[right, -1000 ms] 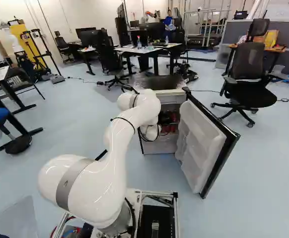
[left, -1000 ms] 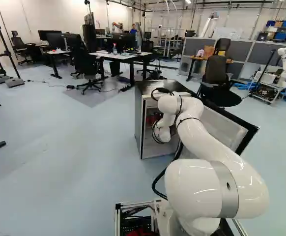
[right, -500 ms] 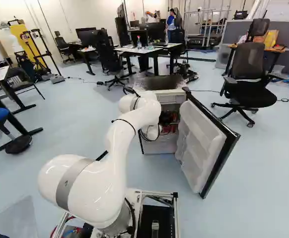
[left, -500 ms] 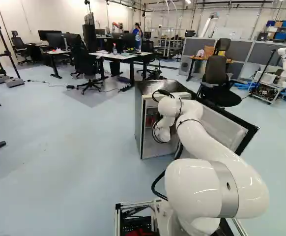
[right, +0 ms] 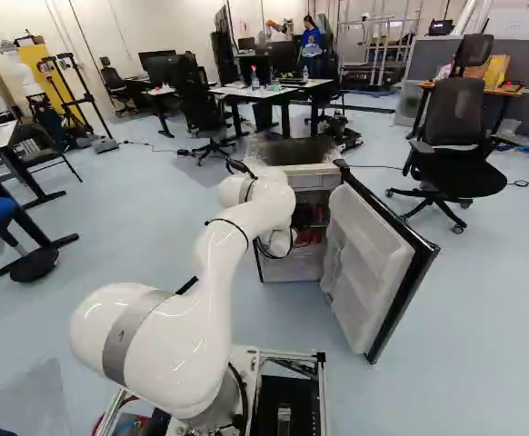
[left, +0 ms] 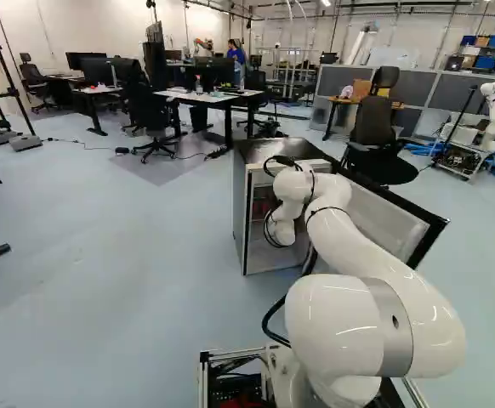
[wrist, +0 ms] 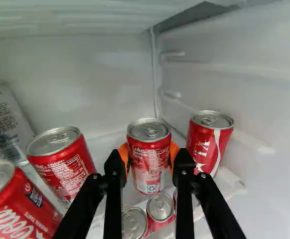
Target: Grab a drink from the fridge
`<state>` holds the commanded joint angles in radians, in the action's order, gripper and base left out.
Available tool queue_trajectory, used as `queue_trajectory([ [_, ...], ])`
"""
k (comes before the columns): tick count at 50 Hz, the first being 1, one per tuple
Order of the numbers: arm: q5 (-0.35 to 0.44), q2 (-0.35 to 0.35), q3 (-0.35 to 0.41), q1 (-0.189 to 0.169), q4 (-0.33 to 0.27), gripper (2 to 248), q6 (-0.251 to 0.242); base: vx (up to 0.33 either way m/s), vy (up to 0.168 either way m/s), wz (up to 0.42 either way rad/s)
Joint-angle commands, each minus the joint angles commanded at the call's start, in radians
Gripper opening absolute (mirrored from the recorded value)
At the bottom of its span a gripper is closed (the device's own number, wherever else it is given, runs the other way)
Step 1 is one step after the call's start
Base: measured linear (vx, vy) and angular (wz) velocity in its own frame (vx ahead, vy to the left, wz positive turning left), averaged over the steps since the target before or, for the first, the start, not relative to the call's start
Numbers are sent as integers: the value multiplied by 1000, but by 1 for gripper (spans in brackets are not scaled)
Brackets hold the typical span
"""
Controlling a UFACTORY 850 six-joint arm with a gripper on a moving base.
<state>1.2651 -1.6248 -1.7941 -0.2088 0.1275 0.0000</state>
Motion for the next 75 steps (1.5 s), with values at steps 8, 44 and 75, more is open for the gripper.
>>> queue_trajectory([
  [8, 0, 0, 0, 0, 0, 99, 0, 0, 0, 0],
  [44, 0, 92, 115, -3, 0, 99, 0, 0, 0, 0],
  [75, 0, 188, 287, -12, 0, 99, 0, 0, 0, 0],
])
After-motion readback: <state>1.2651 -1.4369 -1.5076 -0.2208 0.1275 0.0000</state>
